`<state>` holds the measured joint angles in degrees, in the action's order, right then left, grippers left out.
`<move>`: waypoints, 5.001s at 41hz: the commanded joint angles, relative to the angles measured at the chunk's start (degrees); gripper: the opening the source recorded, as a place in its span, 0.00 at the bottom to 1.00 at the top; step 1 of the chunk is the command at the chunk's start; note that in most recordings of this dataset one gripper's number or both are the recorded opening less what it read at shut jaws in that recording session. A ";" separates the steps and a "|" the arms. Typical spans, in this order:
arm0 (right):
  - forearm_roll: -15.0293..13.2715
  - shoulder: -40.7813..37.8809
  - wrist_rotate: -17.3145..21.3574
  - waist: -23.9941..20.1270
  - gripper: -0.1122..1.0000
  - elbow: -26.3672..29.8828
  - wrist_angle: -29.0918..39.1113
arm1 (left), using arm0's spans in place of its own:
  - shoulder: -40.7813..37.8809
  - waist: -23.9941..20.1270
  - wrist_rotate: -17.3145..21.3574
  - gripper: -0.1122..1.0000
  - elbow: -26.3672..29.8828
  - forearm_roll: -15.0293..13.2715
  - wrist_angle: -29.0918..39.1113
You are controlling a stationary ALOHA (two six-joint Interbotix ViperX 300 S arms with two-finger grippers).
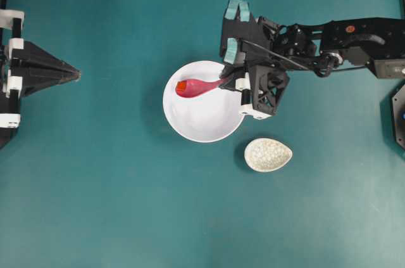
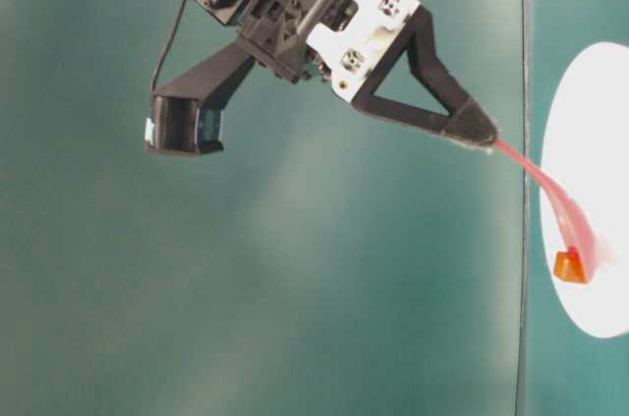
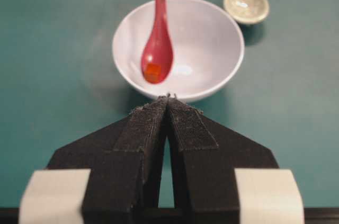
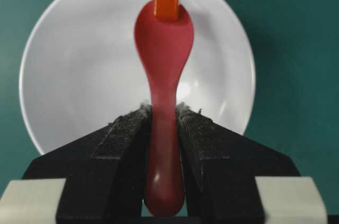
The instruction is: Grip the spoon and scoop the red block from the bowl with right arm.
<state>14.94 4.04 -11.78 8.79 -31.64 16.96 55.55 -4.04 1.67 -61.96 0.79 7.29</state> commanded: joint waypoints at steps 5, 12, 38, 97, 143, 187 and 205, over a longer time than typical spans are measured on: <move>0.18 2.64 -0.18 -0.70 0.32 -1.32 -3.60 | -0.18 -0.26 0.00 0.10 1.23 -0.09 -0.18; 0.18 3.69 -0.18 -1.67 0.32 -4.31 -7.91 | -0.18 -0.26 0.00 0.10 1.23 -0.09 -0.09; 0.18 6.68 -0.18 -5.27 0.32 -16.26 -29.36 | -0.18 -0.26 -0.09 0.10 1.23 0.00 -0.09; 0.18 21.45 0.26 -6.77 0.32 -18.90 -26.81 | -0.18 -0.26 -0.09 0.10 1.41 -0.09 0.70; 0.18 21.80 0.26 -6.50 0.32 -13.54 -21.36 | -0.09 -0.09 -0.79 0.10 1.85 -0.09 2.90; 0.18 21.80 0.26 -6.50 0.32 -13.45 -21.36 | 3.16 0.70 -0.79 0.10 2.46 -0.09 4.57; 0.18 21.88 0.35 -6.50 0.32 -13.45 -20.65 | 3.08 0.70 -0.79 0.10 2.46 -0.09 4.57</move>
<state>15.03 24.96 -11.34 2.29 -46.85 -3.87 59.06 -3.43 0.88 -61.26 0.79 12.13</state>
